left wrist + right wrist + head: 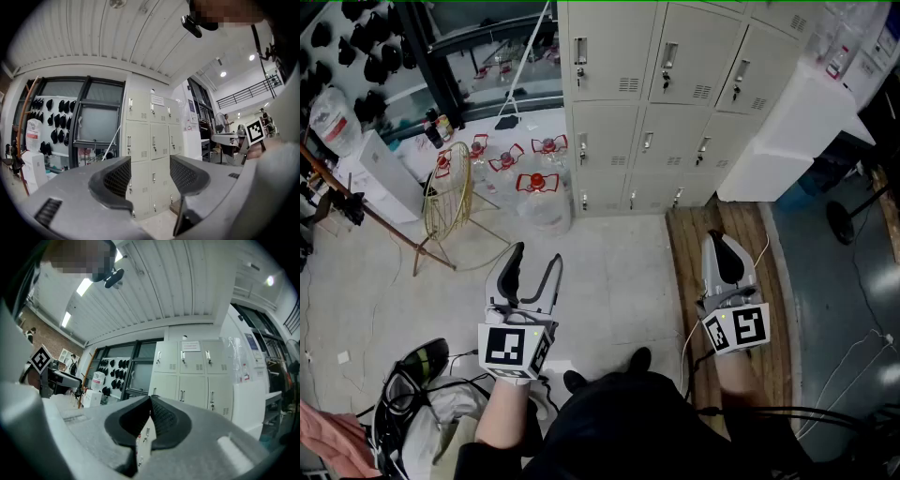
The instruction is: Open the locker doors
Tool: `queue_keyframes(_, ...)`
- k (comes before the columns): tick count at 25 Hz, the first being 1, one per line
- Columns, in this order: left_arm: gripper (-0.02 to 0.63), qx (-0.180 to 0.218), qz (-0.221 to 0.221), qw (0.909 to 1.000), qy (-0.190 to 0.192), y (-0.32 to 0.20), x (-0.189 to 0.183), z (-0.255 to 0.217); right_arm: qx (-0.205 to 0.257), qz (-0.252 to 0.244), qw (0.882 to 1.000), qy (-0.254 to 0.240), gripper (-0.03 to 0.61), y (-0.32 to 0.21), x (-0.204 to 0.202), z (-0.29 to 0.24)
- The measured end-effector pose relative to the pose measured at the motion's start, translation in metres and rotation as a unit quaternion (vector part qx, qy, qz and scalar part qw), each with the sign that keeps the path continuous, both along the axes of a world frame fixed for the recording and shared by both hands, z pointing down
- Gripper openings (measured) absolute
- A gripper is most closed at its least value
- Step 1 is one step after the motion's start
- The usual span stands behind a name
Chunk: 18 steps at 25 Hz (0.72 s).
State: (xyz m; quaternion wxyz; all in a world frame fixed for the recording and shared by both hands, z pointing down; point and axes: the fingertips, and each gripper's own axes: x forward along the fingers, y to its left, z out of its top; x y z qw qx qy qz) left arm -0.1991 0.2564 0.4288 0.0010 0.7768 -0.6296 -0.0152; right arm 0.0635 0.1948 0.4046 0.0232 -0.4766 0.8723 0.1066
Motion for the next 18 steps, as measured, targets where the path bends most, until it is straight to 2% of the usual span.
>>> queue_keyframes(8,0.255,-0.018,-0.007,0.9996,-0.02,-0.047,0.06,0.002,-0.012,-0.005,1.0,-0.019,0.003,-0.043,0.065,0.01)
queue_keyframes(11,0.255,-0.015,-0.011,0.9991,-0.038,-0.068,0.083,-0.006,-0.006,0.005,0.999,-0.04,0.008,-0.059,0.104,0.004)
queue_keyframes(15,0.255,0.016,-0.038,0.9978,-0.051,-0.089,0.109,-0.03,0.005,0.028,0.998,-0.061,0.143,-0.085,0.165,-0.008)
queue_keyframes(18,0.256,0.039,-0.044,0.9974,-0.042,-0.098,0.129,-0.051,0.018,0.037,0.997,-0.063,0.144,-0.098,0.199,-0.02)
